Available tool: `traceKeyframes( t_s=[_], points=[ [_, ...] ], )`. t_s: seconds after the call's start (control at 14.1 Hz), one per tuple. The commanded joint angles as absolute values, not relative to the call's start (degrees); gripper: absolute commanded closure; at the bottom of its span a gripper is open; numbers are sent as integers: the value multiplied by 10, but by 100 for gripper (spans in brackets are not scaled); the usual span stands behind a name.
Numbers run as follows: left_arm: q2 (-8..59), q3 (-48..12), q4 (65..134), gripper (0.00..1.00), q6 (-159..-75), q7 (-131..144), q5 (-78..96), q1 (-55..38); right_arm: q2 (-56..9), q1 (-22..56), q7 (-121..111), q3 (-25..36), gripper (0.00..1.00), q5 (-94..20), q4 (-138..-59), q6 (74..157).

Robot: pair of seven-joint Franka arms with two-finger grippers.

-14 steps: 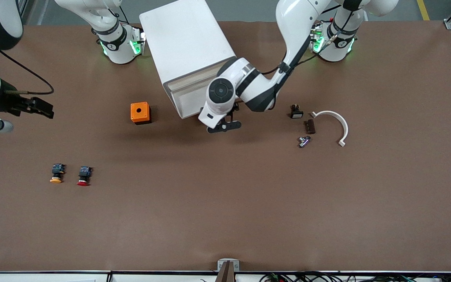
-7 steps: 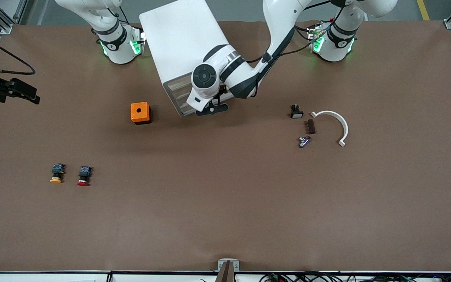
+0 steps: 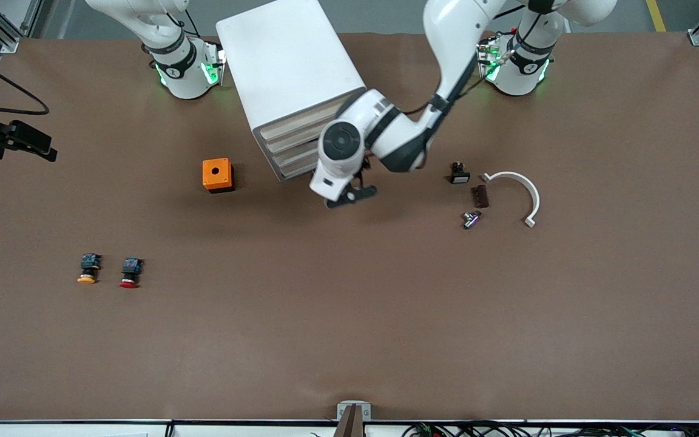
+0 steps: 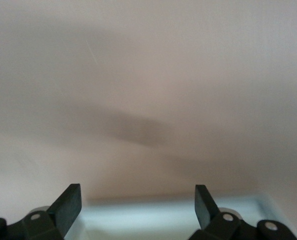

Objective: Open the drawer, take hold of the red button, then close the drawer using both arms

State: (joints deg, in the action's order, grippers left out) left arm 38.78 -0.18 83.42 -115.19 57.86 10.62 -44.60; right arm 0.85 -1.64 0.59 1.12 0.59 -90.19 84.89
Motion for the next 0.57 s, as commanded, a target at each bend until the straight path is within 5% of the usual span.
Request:
traceKeyframes(
  t_s=[0.0,0.5],
  points=[
    [335,-5,841,0,-1143,529,46,-352,1,-27,1,6,0,-3,-880,840],
    [234,-7,814,0,-1034,477,11,-160,1,-28,-1,5,0,-2,-873,841]
  ],
)
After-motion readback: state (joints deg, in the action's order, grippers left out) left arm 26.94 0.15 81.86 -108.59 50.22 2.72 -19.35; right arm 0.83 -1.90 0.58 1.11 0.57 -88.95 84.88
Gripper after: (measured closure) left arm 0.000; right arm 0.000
